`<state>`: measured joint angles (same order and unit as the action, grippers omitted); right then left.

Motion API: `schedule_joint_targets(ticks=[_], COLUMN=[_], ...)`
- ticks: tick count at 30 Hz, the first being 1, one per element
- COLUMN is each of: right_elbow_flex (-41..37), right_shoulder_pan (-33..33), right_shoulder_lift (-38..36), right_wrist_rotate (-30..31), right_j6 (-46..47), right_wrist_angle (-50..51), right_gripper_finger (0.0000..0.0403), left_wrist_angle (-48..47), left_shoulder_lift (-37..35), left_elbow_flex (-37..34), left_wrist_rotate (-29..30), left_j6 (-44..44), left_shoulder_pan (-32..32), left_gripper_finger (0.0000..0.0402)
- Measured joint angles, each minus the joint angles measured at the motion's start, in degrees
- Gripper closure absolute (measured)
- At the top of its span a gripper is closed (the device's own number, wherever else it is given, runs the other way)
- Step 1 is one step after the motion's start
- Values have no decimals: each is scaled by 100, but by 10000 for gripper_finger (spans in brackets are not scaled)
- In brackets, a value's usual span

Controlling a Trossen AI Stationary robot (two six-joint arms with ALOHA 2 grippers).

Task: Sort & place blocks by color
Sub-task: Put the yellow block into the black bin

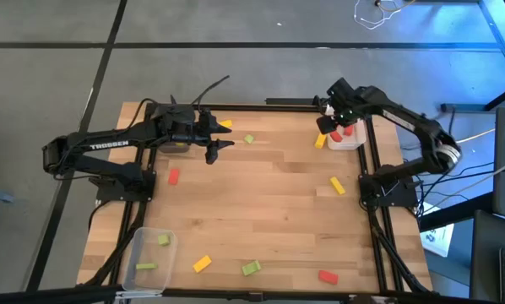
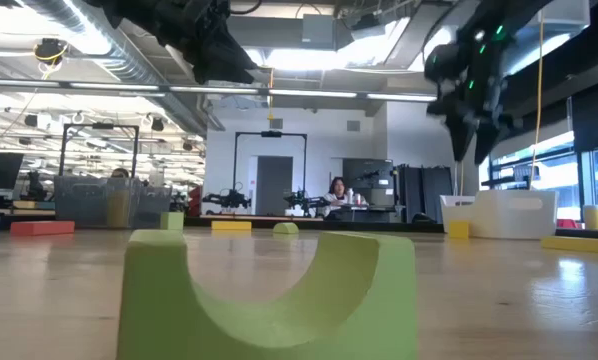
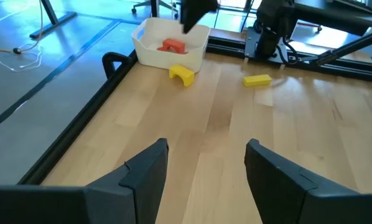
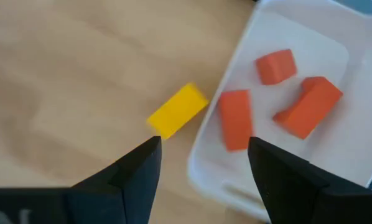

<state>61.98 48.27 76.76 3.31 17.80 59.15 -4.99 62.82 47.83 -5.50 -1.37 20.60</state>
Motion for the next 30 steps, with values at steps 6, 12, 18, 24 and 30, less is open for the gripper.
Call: schedule_joint_targets(ticks=[6, 12, 18, 24, 30], right_elbow_flex=[-35, -38, -42, -42, -42], right_shoulder_pan=[-1045, -2121, -3043, -3370, -3379], right_shoulder_lift=[-996, -1284, -1148, -1037, -1037], right_wrist_rotate=[-265, -857, -955, -945, -953], right_j6=[299, -23, -487, -794, -1953], right_wrist_angle=[-3, -418, -951, -1604, -1987], right_gripper_finger=[163, 163, 163, 163, 163], left_wrist_angle=[-546, -1547, -2689, -3951, -4434], left_shoulder_lift=[-231, -440, -560, -565, -565], left_elbow_flex=[2, 2, 2, 2, 2], left_wrist_rotate=[54, 388, -132, -1418, -2297], left_j6=[-37, -322, -666, -1205, -2074], left_shoulder_pan=[0, 2, 0, -144, -831], left_gripper_finger=[200, 200, 200, 200, 200])
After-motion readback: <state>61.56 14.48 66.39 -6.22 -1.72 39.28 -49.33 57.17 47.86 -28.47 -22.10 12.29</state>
